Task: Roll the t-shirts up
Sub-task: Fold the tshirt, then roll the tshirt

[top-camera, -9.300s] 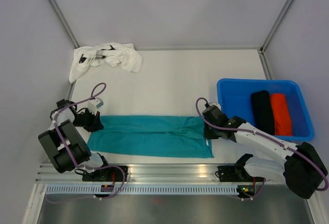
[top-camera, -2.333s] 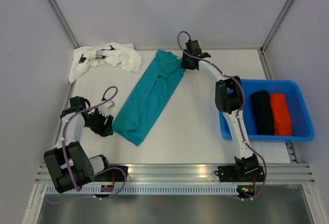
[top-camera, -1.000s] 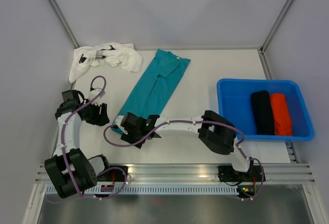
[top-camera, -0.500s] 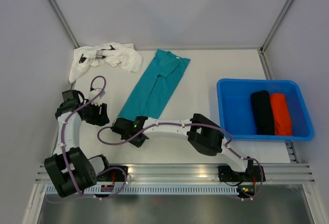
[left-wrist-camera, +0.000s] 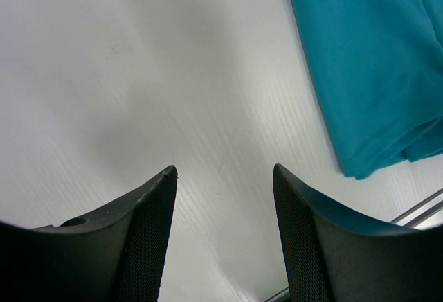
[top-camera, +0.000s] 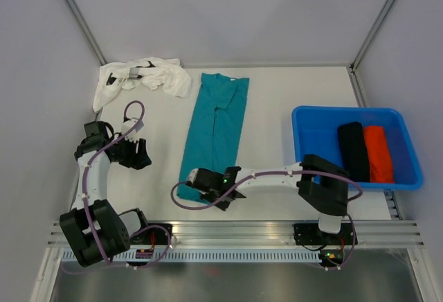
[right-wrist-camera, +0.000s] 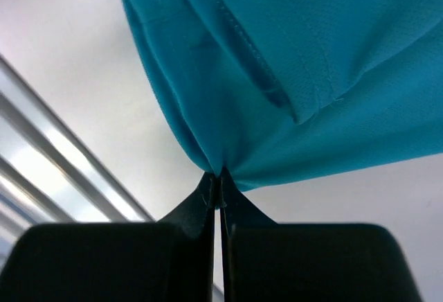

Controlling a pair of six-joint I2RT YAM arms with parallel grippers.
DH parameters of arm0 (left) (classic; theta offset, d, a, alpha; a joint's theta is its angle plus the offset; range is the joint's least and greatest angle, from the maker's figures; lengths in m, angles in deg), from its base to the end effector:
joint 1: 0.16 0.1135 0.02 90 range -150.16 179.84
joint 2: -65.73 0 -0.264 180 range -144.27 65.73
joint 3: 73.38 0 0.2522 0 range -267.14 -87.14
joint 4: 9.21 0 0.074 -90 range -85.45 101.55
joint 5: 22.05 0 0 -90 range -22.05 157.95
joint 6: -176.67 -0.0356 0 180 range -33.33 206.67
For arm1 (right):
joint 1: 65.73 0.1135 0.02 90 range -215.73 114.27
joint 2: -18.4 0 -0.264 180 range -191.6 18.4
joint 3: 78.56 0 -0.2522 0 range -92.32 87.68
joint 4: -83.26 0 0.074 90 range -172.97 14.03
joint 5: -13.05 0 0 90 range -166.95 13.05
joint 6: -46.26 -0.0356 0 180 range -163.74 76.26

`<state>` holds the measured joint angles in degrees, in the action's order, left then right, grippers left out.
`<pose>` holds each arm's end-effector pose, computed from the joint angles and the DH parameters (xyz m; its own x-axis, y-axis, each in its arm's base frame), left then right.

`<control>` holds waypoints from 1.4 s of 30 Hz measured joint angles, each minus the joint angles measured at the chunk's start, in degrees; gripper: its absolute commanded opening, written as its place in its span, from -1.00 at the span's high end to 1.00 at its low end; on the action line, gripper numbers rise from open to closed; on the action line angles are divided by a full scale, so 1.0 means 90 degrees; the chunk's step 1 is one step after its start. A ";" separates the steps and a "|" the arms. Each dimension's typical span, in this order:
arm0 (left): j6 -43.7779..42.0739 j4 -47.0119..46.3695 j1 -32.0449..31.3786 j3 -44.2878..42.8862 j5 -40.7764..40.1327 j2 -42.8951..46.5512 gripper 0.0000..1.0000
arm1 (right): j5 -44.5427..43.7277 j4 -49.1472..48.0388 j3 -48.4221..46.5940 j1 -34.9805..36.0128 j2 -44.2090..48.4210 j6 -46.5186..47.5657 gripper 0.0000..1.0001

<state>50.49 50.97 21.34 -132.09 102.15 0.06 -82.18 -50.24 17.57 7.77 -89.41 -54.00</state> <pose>0.1951 0.0553 0.2282 -0.7510 0.2289 -0.6193 0.4254 0.8851 -0.1887 0.1076 0.3518 0.1594 -0.4319 -0.8335 -0.3447 -0.8834 0.4680 -0.0249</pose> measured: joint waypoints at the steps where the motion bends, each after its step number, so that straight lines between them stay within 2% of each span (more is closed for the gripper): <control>1: -0.0027 0.0010 -0.0044 0.0000 0.0117 0.0039 -0.28 | 0.0051 -0.0066 0.0449 0.0000 0.0364 0.0000 0.84; 2: -0.0041 0.0019 -0.0117 0.0000 0.0243 0.0092 -0.28 | 0.0102 -0.0131 0.0777 0.0000 0.0634 0.0005 0.74; 3: -0.0053 0.0019 -0.0214 0.0000 0.0294 0.0143 -0.29 | 0.0134 -0.0299 0.1188 0.0000 0.0976 0.0015 0.33; 5: -0.0066 0.0019 -0.0597 0.0000 0.0440 0.0313 -0.29 | 0.0231 -0.0495 0.1846 0.0000 0.1627 0.0051 -0.04; 11: -0.0078 0.0024 -0.2501 -0.0019 0.0410 0.0784 -0.29 | 0.0449 -0.1251 0.2888 0.0000 0.3456 0.0134 -0.27; 13: -0.0134 0.0066 -0.3259 -0.0022 0.0199 0.1027 -0.29 | 0.0474 -0.1489 0.3072 -0.0044 0.4070 -0.0049 -0.24; 15: -0.0199 0.0160 -0.3844 -0.0024 0.0036 0.1260 -0.29 | 0.0585 -0.1710 0.3189 -0.0209 0.4634 -0.0459 0.10; 17: -0.0236 0.0228 -0.4226 -0.0024 -0.0053 0.1394 -0.29 | 0.0724 -0.1977 0.3203 -0.0595 0.4833 -0.1146 0.28; 22: -0.0236 -0.0104 -0.5299 0.0493 -0.0585 0.1166 -0.32 | 0.1022 -0.2657 0.3279 -0.1491 0.4099 -0.3055 0.29; 26: -0.0029 -0.0457 -0.6037 0.1222 -0.0993 0.0860 -0.38 | 0.1224 -0.3160 0.3565 -0.1532 0.3439 -0.4282 0.26; 29: 0.0197 -0.0799 -0.6560 0.1263 -0.1268 0.0527 -0.53 | 0.1190 -0.3407 0.3716 -0.1545 0.3228 -0.4913 0.24; 34: 0.0333 -0.1401 -0.7669 0.1263 -0.1817 0.0107 -0.50 | 0.0954 -0.3713 0.4022 -0.1566 0.3327 -0.5688 0.20; 42: 0.0350 -0.1819 -0.7813 0.1265 -0.2120 -0.0274 -0.37 | 0.0877 -0.3893 0.3869 -0.1566 0.2701 -0.5960 0.20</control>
<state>53.63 34.60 -48.98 -120.70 83.07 -2.41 -74.29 -85.28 52.39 -6.33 -65.10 -107.64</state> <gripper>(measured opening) 0.712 0.401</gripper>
